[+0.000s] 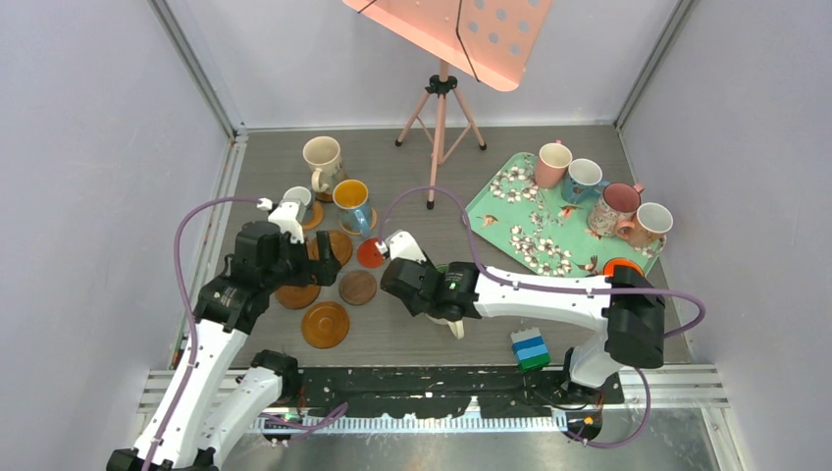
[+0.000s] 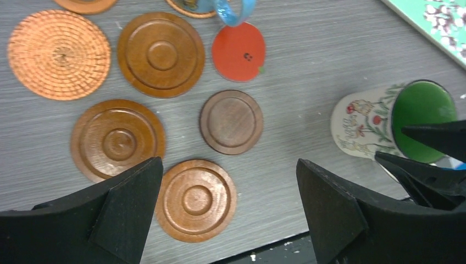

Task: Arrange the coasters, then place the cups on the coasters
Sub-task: Place the cup at the center of the board, then pick up the cup at the center of the board.

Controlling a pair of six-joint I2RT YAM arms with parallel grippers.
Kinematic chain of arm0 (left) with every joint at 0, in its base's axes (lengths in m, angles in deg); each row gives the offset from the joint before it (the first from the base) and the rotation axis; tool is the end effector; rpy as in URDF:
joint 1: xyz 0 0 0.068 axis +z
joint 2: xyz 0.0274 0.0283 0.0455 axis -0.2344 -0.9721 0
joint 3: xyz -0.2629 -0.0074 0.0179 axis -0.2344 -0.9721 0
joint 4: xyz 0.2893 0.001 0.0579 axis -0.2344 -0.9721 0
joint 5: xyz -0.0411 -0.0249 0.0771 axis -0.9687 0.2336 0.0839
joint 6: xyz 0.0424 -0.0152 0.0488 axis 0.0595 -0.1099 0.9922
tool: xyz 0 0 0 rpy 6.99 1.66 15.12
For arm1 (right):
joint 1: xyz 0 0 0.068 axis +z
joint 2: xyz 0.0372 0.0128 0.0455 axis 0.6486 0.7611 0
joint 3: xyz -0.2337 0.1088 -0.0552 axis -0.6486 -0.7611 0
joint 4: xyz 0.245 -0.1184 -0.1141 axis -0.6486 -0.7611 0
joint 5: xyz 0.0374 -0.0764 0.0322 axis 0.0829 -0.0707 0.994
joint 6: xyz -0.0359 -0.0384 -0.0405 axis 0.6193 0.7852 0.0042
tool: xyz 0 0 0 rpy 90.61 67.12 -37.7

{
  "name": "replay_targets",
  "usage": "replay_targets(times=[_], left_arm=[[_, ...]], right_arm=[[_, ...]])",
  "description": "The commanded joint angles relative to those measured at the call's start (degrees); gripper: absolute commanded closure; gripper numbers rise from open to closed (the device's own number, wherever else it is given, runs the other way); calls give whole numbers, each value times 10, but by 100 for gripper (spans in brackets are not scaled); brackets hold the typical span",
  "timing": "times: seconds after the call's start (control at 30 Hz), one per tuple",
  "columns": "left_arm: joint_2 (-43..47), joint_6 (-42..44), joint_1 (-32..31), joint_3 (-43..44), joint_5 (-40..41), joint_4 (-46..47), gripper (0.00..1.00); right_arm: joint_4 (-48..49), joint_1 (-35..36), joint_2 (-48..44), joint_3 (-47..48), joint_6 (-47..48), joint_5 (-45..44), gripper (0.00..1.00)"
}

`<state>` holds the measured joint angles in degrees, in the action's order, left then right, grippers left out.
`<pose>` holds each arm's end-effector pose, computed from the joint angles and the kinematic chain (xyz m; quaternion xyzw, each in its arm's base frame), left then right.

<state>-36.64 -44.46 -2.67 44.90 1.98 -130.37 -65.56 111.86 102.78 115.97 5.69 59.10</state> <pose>0.1891 -0.0581 0.3010 0.0175 0.8942 -0.1479 0.4222 0.1405 0.3389 0.2144 -0.3180 0.8794 0.0315 0.3530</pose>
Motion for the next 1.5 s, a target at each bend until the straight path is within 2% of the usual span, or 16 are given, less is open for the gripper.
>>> replay_targets(times=[0.0, 0.1, 0.27, 0.4, 0.6, 0.77, 1.0, 1.2, 1.47], left_arm=[[12, -45, -15, -1, -59, 8, 7], [11, -70, -64, -3, -34, 11, 9], [-9, -132, -194, -10, 45, 32, 15], [-30, -193, -292, -32, 85, 90, 20], [-129, -237, -401, -8, 180, 150, 22], [-217, -242, -407, 28, 176, 207, 32], [-343, -223, -407, 109, 152, 194, 40], [-400, -233, -407, 134, 124, 185, 54], [-434, -229, -407, 142, 90, 155, 66]], right_arm=[[-14, 0, -63, 51, -40, -47, 48], [-24, -12, -106, 52, -46, -61, 45], [-45, -65, -212, 26, -45, -88, 45], [-45, -121, -299, -15, -31, -98, 45], [-49, -173, -399, -56, 0, -100, 45], [-63, -176, -451, -85, 5, -97, 45], [-82, -176, -521, -128, -2, -94, 45], [-88, -176, -560, -158, -3, -97, 45], [-86, -176, -571, -177, 5, -95, 44]])
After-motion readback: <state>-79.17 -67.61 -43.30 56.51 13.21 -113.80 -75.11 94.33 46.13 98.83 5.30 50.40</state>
